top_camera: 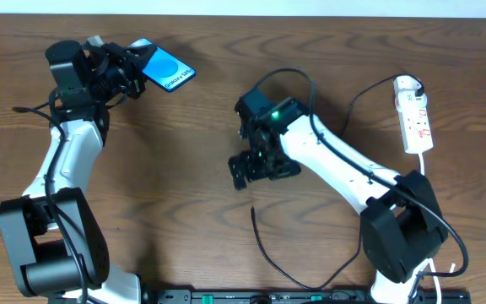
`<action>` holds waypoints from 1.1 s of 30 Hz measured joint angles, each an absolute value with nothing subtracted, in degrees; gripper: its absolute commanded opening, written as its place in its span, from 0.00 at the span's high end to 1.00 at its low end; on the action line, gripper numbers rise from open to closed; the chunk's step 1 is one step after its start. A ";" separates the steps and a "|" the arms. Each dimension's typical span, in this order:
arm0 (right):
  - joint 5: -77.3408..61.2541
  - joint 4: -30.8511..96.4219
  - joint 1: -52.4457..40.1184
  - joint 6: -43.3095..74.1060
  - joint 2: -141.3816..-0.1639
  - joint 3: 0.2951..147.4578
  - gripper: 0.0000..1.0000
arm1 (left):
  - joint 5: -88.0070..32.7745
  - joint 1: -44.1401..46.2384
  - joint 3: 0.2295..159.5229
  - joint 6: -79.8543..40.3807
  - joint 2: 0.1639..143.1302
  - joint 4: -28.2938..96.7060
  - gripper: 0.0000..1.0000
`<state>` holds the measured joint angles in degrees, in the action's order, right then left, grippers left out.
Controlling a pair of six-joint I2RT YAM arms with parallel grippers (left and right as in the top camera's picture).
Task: Plug charger to phone and switch on socket
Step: 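Release the phone and move the right gripper down toward the table, then grasp the black charging cable's plug end with the right gripper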
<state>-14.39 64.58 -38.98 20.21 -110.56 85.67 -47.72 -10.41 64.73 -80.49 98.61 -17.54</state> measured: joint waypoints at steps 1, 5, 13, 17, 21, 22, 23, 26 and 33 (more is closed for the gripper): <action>-14.35 64.88 -39.31 19.75 -110.56 85.01 0.01 | -47.70 -10.41 64.73 -80.49 98.61 -17.26 0.93; -14.15 66.61 -40.82 18.35 -110.56 81.84 0.01 | -47.72 -10.41 64.73 -80.49 98.61 -16.43 0.93; -14.06 67.07 -43.57 17.47 -110.56 76.93 0.01 | -47.70 -10.41 64.73 -80.09 98.61 -16.45 0.93; -13.82 66.65 -44.66 17.34 -110.56 76.64 0.01 | -47.70 -10.41 64.73 -79.77 98.61 -16.45 0.92; -12.08 66.19 -46.04 17.32 -110.56 76.64 0.01 | -47.72 -10.41 64.73 -79.61 98.61 -16.45 0.93; -11.70 66.00 -46.35 17.32 -110.56 76.64 0.01 | -47.70 -10.41 64.73 -79.59 98.61 -16.45 0.92; -11.16 65.84 -46.63 17.32 -110.56 76.64 0.01 | -47.72 -10.41 64.73 -79.61 98.61 -16.45 0.92; -9.96 65.21 -46.81 17.32 -110.56 76.64 0.01 | -47.72 -10.41 64.73 -79.59 98.61 -16.45 0.92; -6.57 63.61 -46.78 17.32 -110.56 76.64 0.01 | -47.70 -10.41 64.73 -79.46 98.61 -16.45 0.93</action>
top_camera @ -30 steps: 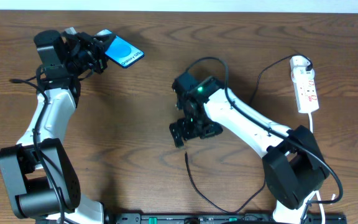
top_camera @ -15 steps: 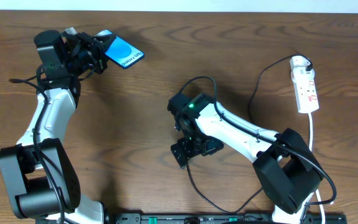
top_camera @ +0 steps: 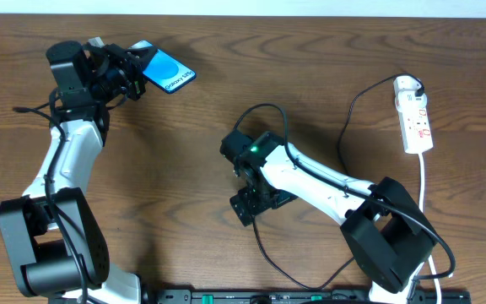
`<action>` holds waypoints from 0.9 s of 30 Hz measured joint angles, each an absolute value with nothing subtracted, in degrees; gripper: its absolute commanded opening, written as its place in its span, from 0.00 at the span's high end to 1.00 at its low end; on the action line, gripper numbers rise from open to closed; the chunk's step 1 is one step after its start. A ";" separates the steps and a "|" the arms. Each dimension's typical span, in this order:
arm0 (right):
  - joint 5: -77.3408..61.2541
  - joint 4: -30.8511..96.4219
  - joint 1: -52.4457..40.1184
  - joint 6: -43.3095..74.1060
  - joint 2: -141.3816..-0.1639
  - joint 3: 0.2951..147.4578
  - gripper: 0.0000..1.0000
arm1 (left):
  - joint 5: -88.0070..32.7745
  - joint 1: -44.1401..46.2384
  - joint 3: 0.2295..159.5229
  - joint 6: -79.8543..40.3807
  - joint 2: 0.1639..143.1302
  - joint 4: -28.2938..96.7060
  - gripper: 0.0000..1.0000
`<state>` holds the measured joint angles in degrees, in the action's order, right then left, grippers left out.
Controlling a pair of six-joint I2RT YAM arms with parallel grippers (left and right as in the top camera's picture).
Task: Plug charger to phone and switch on socket
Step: 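Grasp the black charging cable's plug end with the right gripper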
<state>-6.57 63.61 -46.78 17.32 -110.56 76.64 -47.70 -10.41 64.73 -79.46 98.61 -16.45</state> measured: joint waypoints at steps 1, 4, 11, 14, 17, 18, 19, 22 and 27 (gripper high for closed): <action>-6.35 63.48 -46.78 17.34 -110.56 76.64 0.01 | -47.72 -10.41 64.73 -79.44 98.61 -16.45 0.93; -5.58 63.29 -46.78 17.96 -110.56 76.62 0.01 | -47.72 -10.41 64.73 -79.44 98.61 -16.45 0.92; -5.28 63.46 -46.78 21.10 -110.56 76.58 0.01 | -47.70 -10.41 64.73 -79.44 98.61 -16.45 0.93; -5.17 63.40 -46.87 22.72 -110.56 76.29 0.01 | -47.72 -10.41 64.73 -79.44 98.61 -16.45 0.92; -5.08 62.92 -47.83 24.82 -110.56 75.33 0.01 | -47.70 -10.41 64.73 -79.44 98.61 -16.45 0.92; -5.04 62.26 -48.34 25.47 -110.56 74.81 0.01 | -47.72 -10.41 64.73 -79.44 98.61 -16.45 0.93; -4.97 61.87 -48.73 25.98 -110.56 74.37 0.01 | -47.70 -10.41 64.73 -79.44 98.61 -16.47 0.93; -5.04 61.56 -50.37 27.66 -110.56 72.75 0.01 | -47.70 -10.41 64.73 -79.44 98.61 -16.45 0.93; -5.04 61.39 -52.10 28.71 -110.56 71.55 0.01 | -47.70 -10.41 64.73 -79.44 98.61 -16.45 0.92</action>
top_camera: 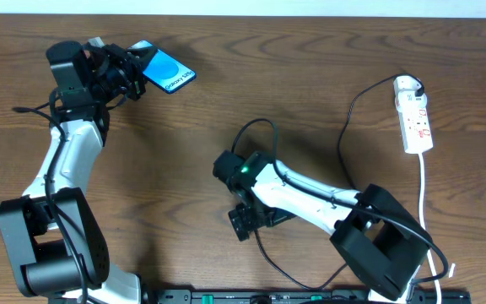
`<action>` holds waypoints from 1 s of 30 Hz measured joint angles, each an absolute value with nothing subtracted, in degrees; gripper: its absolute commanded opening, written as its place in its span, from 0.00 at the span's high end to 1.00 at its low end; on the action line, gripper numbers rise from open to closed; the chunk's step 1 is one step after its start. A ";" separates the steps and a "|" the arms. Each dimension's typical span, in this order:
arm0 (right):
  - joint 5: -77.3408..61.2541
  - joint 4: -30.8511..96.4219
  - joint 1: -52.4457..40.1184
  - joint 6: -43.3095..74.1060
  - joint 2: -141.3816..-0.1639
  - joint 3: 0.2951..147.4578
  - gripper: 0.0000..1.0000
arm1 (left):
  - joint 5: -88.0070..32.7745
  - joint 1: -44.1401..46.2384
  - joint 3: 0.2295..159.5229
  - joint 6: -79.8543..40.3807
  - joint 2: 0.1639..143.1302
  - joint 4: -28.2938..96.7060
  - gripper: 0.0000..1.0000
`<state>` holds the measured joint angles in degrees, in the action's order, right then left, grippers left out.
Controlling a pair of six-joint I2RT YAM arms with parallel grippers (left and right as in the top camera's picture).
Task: Plug charger to phone and switch on socket
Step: 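Grasp the black charging cable's plug end with the right gripper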
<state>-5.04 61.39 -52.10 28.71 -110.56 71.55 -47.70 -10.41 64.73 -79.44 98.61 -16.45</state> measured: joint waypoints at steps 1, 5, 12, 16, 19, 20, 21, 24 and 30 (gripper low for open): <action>-5.06 60.90 -52.49 28.88 -110.56 71.26 0.01 | -47.72 -10.41 64.73 -79.44 98.61 -16.45 0.93; -4.23 57.06 -54.57 29.34 -110.56 68.79 0.01 | -47.72 -10.41 64.73 -79.44 98.61 -16.45 0.93; -3.11 55.57 -56.21 32.93 -110.39 67.81 0.01 | -47.72 -10.41 64.73 -79.44 98.61 -16.45 0.93; -2.76 55.18 -56.16 33.93 -110.28 67.79 0.01 | -47.72 -10.41 64.73 -79.46 98.61 -16.45 0.93; -2.09 54.00 -56.10 34.15 -110.17 67.79 0.06 | -47.72 -10.41 64.73 -79.44 98.61 -16.45 0.93; -1.87 53.39 -56.05 34.26 -110.08 67.79 0.10 | -47.70 -10.41 64.73 -79.44 98.61 -16.45 0.93; -1.67 52.75 -55.94 34.39 -110.06 67.79 0.14 | -47.70 -10.41 64.73 -79.46 98.61 -16.45 0.93; -1.34 51.96 -55.48 34.89 -110.00 67.79 0.21 | -47.72 -10.41 64.73 -79.44 98.61 -16.45 0.92; -0.56 51.07 -53.98 35.46 -109.86 67.79 0.46 | -47.72 -10.41 64.73 -79.44 98.61 -16.45 0.93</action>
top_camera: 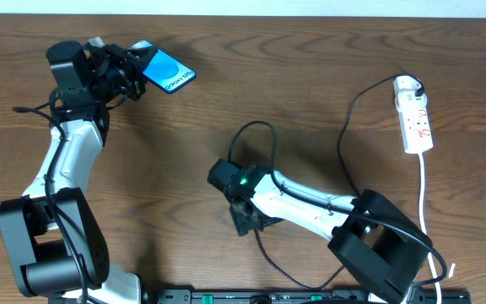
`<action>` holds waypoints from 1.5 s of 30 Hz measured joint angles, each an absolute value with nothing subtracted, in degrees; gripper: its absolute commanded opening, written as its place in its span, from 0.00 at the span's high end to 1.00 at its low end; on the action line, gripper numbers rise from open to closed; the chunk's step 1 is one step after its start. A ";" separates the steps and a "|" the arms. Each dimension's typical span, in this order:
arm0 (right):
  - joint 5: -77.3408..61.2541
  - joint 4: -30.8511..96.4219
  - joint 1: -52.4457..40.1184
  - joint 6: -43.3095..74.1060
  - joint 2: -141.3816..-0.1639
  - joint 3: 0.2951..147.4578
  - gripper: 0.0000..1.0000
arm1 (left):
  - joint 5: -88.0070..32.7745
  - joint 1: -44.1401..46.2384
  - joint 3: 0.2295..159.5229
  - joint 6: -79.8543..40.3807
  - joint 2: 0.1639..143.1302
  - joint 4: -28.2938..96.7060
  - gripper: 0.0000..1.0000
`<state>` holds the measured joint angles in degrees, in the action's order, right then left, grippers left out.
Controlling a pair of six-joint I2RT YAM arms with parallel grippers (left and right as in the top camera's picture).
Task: Plug charger to phone and switch on socket
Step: 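Grasp the black charging cable's plug end with the right gripper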
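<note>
The blue phone [169, 73] is held off the table at the far left, with my left gripper [136, 71] shut on its near end. My right gripper [246, 221] points straight down at the table near the front centre, right over the loose end of the black charger cable [268, 262], which hides the plug tip. Whether its fingers are open or shut does not show from above. The cable runs right and up to the white socket strip [415, 114] at the far right.
A white lead [423, 198] runs from the socket strip toward the front edge. The right arm's own black wire loops above its wrist [256, 127]. Dark arm bases sit along the front edge [226, 297].
My right gripper has tipped further down and shifted slightly left, now pressed low over the cable's loose end. The left arm and phone have not moved.
My right gripper first hung mid-table, well away from the cable's loose end lying near the front. It was then nearer the front, then just above the cable end, and now sits down on it. The left gripper held the phone still throughout.
</note>
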<state>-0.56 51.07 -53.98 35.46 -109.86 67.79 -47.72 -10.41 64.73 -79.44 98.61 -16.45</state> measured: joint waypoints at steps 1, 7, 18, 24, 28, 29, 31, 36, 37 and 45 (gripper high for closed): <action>-0.51 51.07 -53.80 35.51 -109.86 67.79 0.50 | -47.72 -10.41 64.73 -79.44 98.61 -16.43 0.92; -0.21 50.98 -53.63 35.68 -109.86 67.79 0.70 | -47.72 -10.41 64.73 -79.44 98.61 -16.45 0.92; 0.21 50.68 -53.58 35.97 -109.69 67.40 0.90 | -47.72 -10.41 64.73 -79.44 98.61 -16.45 0.93; 0.32 50.37 -53.58 35.99 -109.43 66.98 0.88 | -47.72 -10.41 64.73 -79.44 98.61 -16.45 0.92; 0.40 50.15 -53.58 36.03 -109.43 66.89 0.89 | -47.72 -10.41 64.73 -79.44 98.61 -16.45 0.93; 0.40 50.09 -53.58 36.07 -109.40 66.89 0.89 | -47.70 -10.41 64.73 -79.44 98.61 -16.45 0.92; 0.40 50.02 -53.58 36.40 -109.40 66.89 0.86 | -47.72 -10.41 64.73 -79.44 98.61 -16.45 0.92; 0.89 49.87 -53.56 36.91 -109.27 66.65 0.79 | -47.70 -10.41 64.73 -79.44 98.61 -16.45 0.93; 0.99 49.87 -53.56 36.93 -109.23 66.59 0.78 | -47.72 -10.41 64.73 -79.44 98.61 -16.45 0.93; 1.56 49.65 -53.52 37.06 -109.03 66.35 0.77 | -47.72 -10.41 64.73 -79.44 98.61 -16.45 0.93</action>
<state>1.56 49.65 -53.52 37.06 -109.03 66.35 -47.72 -10.41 64.73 -79.44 98.61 -16.45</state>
